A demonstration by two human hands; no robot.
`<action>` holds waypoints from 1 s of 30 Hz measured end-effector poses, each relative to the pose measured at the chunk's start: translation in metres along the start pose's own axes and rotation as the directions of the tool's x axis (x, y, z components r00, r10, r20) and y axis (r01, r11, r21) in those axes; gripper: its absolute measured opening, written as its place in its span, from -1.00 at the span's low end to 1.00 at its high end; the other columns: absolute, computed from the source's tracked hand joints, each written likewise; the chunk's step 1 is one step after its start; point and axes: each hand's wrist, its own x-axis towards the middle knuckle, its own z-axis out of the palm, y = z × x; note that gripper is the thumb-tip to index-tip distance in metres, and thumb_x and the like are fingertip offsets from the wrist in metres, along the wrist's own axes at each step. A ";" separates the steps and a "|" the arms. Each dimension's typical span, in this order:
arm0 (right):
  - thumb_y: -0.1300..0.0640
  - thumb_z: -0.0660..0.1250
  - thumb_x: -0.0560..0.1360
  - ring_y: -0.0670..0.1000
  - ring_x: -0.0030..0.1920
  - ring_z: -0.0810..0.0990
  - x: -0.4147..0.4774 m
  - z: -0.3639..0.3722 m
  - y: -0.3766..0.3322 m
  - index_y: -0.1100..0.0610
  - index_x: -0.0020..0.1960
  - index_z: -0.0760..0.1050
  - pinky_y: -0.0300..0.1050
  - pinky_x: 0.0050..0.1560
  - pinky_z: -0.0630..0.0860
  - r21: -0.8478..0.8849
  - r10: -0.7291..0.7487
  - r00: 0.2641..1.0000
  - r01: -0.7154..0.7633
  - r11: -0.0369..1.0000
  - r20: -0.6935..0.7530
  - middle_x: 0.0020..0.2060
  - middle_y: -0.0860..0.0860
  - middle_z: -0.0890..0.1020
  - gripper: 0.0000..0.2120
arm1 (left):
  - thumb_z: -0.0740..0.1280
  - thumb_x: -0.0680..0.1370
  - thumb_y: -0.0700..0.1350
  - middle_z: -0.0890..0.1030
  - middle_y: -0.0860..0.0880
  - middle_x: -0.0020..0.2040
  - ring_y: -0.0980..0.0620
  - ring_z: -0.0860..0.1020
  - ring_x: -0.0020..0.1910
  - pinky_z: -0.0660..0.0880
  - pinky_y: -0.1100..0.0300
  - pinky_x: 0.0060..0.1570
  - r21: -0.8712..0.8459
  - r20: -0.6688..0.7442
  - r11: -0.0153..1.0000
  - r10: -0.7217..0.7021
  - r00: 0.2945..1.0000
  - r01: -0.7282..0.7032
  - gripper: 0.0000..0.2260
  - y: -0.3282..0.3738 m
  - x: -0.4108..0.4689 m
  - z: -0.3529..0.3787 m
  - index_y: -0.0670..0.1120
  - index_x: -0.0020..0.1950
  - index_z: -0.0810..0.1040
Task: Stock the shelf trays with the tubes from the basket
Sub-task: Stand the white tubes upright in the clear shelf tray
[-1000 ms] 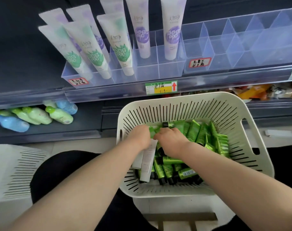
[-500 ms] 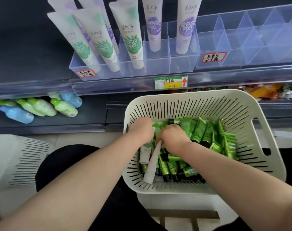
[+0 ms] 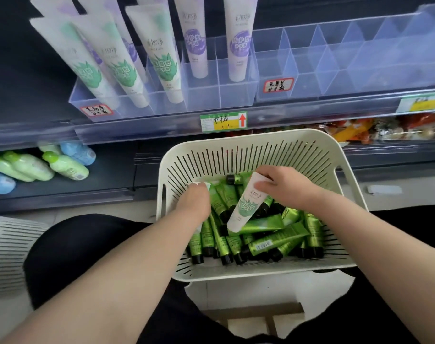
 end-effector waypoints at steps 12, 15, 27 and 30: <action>0.03 0.26 0.57 -0.06 -0.31 0.47 0.001 -0.001 -0.005 0.08 0.21 0.43 -0.17 -0.32 0.37 -0.118 -0.008 0.996 -0.002 0.993 -0.091 -0.05 0.01 0.61 -0.75 | 0.49 0.41 -0.17 0.55 -0.13 0.10 -0.10 0.56 0.03 0.50 0.11 -0.14 -0.260 0.107 0.929 -0.243 0.964 0.263 -0.57 0.004 0.010 0.010 -0.18 0.21 0.43; 0.04 0.28 0.55 -0.16 -0.38 0.43 0.000 0.002 -0.007 0.08 0.17 0.46 -0.23 -0.41 0.34 -0.099 -0.020 0.993 0.009 0.995 -0.115 -0.08 0.02 0.63 -0.78 | 0.36 0.52 -0.14 0.56 -0.09 -0.05 -0.04 0.54 -0.15 0.43 0.16 -0.29 -0.229 0.074 0.952 -0.189 0.979 0.202 -0.83 0.003 0.006 0.009 -0.16 0.07 0.53; 0.08 0.27 0.55 -0.05 -0.17 0.52 -0.035 -0.006 -0.024 0.02 0.19 0.50 -0.11 -0.19 0.48 -0.158 -0.084 0.962 0.043 0.987 -0.259 -0.01 -0.03 0.60 -0.78 | 0.37 0.55 -0.05 0.62 -0.02 0.04 0.03 0.56 -0.07 0.47 0.15 -0.10 -0.489 -0.079 0.872 -0.032 0.996 -0.010 -0.81 0.019 -0.032 -0.019 -0.06 0.12 0.54; 0.06 0.27 0.55 0.04 0.01 0.55 -0.042 -0.009 -0.036 0.00 0.22 0.50 -0.02 -0.03 0.52 -0.189 -0.101 0.936 0.038 0.981 -0.338 0.03 -0.04 0.58 -0.74 | 0.39 0.53 -0.01 0.58 0.01 -0.09 0.01 0.54 -0.13 0.40 0.17 -0.18 -0.486 -0.184 0.871 -0.021 0.983 -0.073 -0.86 0.027 -0.047 -0.040 -0.03 0.00 0.51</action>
